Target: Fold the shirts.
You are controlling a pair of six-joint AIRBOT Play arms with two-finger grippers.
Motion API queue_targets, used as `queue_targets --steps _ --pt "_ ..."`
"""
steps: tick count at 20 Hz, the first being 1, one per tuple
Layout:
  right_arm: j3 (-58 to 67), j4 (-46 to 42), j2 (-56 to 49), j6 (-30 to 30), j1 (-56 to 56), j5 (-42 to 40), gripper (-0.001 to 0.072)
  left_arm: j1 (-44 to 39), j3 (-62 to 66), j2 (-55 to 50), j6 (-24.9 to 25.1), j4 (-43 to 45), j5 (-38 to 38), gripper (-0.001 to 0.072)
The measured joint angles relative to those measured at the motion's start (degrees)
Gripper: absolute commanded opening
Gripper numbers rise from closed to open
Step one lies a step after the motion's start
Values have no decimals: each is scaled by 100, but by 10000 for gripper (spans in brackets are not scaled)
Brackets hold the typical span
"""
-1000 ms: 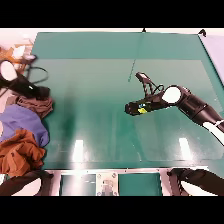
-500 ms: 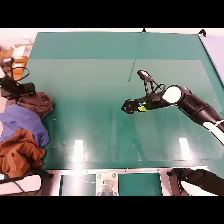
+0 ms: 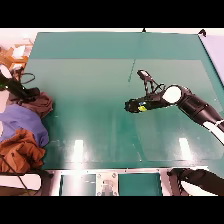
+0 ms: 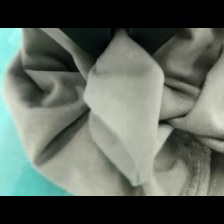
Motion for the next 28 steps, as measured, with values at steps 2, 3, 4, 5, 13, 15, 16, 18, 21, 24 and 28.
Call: queue_targets --steps 2,3,4,5,13,15,16,18,21,24,28 --pt "175 -4 2 22 -188 271 21 -210 566 153 20 -166 -175 18" --pt "299 -2 4 24 -337 433 21 -387 874 284 22 -267 -260 18" --pt "455 -7 7 33 -535 623 21 -590 1143 428 22 -378 -319 18" --pt "610 -9 17 37 -750 807 22 -852 1401 590 22 -531 -352 18" --pt "1353 -9 389 46 -2736 1646 101 -3567 1971 973 -245 -1458 -170 22" --pt "1364 -13 433 50 -3047 1821 319 -4194 1849 758 -299 -1517 48 539" --pt "1346 -2 448 50 -3156 1906 344 -4435 1808 636 -313 -1563 133 614" --pt "1296 -13 463 50 -3307 2037 344 -4712 1764 442 -343 -1569 203 614" --pt "1209 -63 476 52 -3390 2214 465 -4520 2000 391 -339 -1513 -125 614" --pt "837 -33 481 50 -3351 2280 513 -3792 2256 551 -334 -1279 -804 614" --pt "-264 317 367 -129 -2826 1735 512 -2662 1860 708 -273 -1091 -1659 614"
